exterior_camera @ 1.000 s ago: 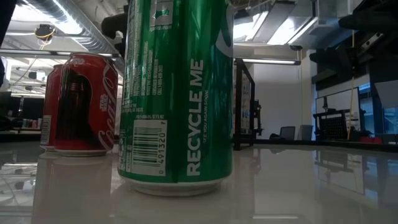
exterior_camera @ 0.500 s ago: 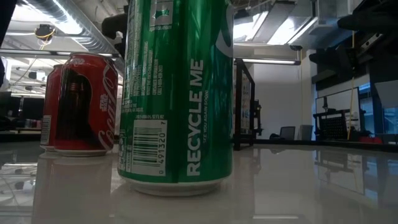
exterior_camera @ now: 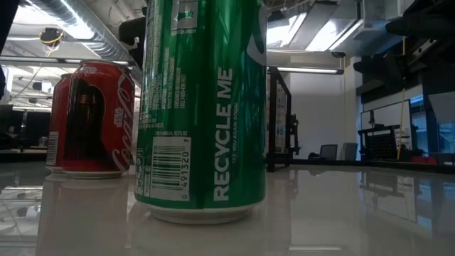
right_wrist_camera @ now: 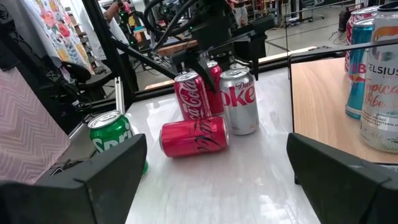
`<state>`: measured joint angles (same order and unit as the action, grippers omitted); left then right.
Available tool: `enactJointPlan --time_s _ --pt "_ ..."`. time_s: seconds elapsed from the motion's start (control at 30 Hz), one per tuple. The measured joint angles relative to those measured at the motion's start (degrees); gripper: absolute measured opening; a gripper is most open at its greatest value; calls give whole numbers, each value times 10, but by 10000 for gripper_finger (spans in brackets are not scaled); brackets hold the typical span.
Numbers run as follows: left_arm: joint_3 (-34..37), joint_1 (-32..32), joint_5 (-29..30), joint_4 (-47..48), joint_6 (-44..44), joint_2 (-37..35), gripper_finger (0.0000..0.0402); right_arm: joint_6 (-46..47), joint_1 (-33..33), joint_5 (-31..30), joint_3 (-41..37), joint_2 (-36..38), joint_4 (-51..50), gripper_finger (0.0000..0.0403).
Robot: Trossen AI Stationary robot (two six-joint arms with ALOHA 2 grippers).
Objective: Place canned beverage on shelf
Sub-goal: Put the silver soda can on the shelf aligned with the other silver soda can
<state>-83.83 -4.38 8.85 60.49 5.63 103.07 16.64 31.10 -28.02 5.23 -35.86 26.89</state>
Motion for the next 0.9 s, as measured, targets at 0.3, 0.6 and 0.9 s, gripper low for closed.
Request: enactJointPlan --time_s 0.3,0.6,0.9 --pt "0 0 6 -2 -44 0 385 0 0 0 0 0 0 381" --pt "0 0 5 -2 -208 0 386 0 0 0 0 0 0 381" --pt "0 0 5 -1 -404 0 386 0 0 0 0 0 0 381"
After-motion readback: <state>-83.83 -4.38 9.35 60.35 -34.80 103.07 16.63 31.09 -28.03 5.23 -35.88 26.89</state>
